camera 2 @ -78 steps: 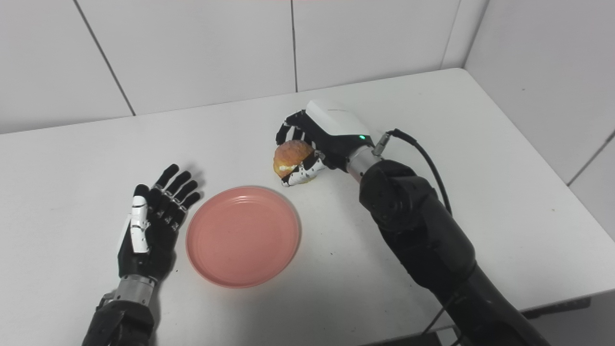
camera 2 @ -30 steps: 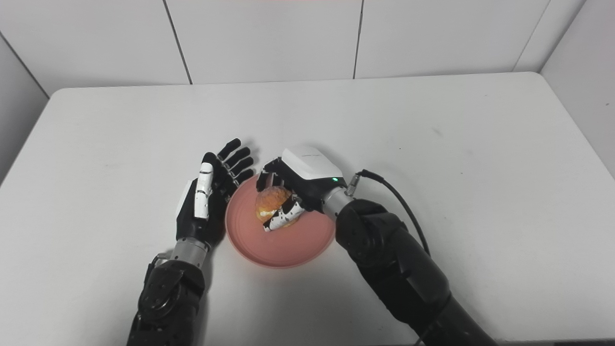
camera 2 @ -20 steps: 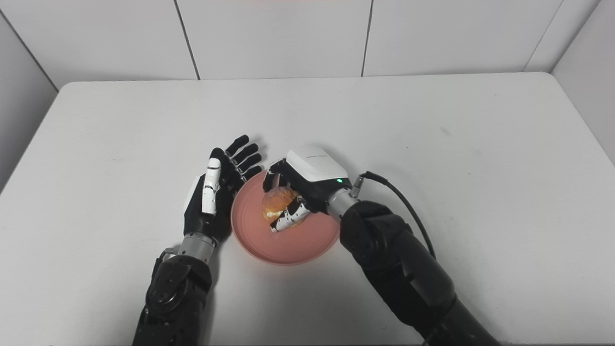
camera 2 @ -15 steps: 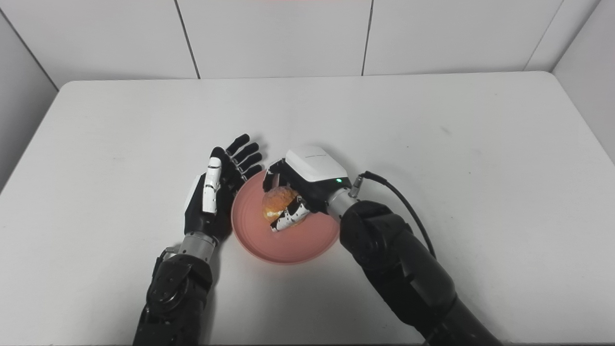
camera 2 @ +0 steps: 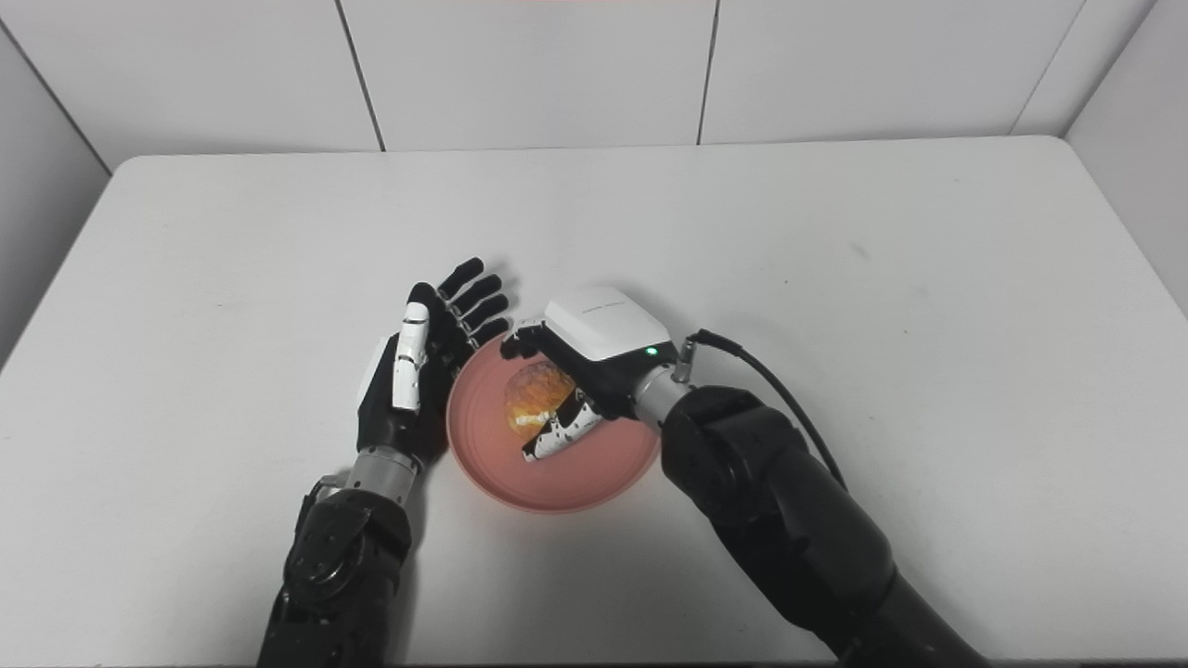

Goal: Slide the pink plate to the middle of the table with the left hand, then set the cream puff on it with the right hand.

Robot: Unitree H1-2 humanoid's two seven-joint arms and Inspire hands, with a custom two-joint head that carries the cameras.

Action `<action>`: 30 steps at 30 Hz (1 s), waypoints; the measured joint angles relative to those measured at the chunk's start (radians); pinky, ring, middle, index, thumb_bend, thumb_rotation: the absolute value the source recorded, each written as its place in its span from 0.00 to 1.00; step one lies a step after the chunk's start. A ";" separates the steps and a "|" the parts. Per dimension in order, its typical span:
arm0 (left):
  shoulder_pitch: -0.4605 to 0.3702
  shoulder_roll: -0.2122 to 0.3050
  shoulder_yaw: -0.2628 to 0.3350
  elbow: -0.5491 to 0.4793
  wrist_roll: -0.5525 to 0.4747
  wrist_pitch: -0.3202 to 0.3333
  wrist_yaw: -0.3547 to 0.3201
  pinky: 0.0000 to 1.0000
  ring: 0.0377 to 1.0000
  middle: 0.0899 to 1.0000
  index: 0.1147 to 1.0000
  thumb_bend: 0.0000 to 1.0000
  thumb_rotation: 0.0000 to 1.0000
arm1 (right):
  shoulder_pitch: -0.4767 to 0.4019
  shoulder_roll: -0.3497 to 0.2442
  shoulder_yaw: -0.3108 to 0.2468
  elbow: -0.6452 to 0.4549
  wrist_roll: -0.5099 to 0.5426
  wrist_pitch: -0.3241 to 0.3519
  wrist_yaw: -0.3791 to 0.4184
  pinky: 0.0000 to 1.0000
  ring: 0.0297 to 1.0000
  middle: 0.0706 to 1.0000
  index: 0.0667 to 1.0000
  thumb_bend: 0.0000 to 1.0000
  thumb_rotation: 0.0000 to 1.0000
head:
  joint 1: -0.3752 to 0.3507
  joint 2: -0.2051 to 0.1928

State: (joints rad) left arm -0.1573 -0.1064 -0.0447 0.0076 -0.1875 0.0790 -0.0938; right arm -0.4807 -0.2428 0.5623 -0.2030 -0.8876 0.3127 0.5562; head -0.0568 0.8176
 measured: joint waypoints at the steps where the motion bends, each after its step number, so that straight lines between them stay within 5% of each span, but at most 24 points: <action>1: 0.000 0.000 0.000 0.000 0.000 0.000 0.000 0.82 0.84 0.82 0.79 0.45 1.00 | 0.000 0.000 0.000 -0.002 -0.003 0.000 0.003 0.52 0.72 0.80 0.83 0.88 0.35 | -0.002 0.000; 15: 0.000 0.012 0.002 0.000 0.039 -0.018 0.001 0.86 0.85 0.84 0.82 0.46 1.00 | 0.023 0.002 -0.056 -0.105 -0.032 0.001 0.066 0.50 0.73 0.82 0.87 0.91 0.46 | 0.006 -0.009; 20: 0.001 0.033 0.004 -0.008 0.073 -0.023 0.011 0.86 0.85 0.85 0.82 0.48 1.00 | 0.048 0.003 -0.116 -0.168 0.003 0.001 0.073 0.67 0.82 0.87 0.92 0.93 0.50 | 0.008 -0.012; 24: 0.003 0.044 0.003 -0.040 0.091 -0.024 0.013 0.86 0.86 0.86 0.84 0.50 1.00 | 0.088 0.012 -0.190 -0.174 0.092 -0.003 0.018 0.72 0.86 0.93 0.98 0.94 0.59 | 0.009 -0.014; 30: 0.007 0.069 0.001 -0.090 0.131 -0.024 0.014 0.87 0.87 0.87 0.85 0.52 1.00 | 0.197 0.024 -0.287 -0.154 0.220 -0.112 -0.167 0.81 0.94 0.99 1.00 0.90 0.82 | 0.014 -0.015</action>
State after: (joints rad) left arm -0.1504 -0.0374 -0.0436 -0.0826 -0.0565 0.0546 -0.0796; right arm -0.2833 -0.2187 0.2754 -0.3573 -0.6679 0.2004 0.3892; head -0.0430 0.8023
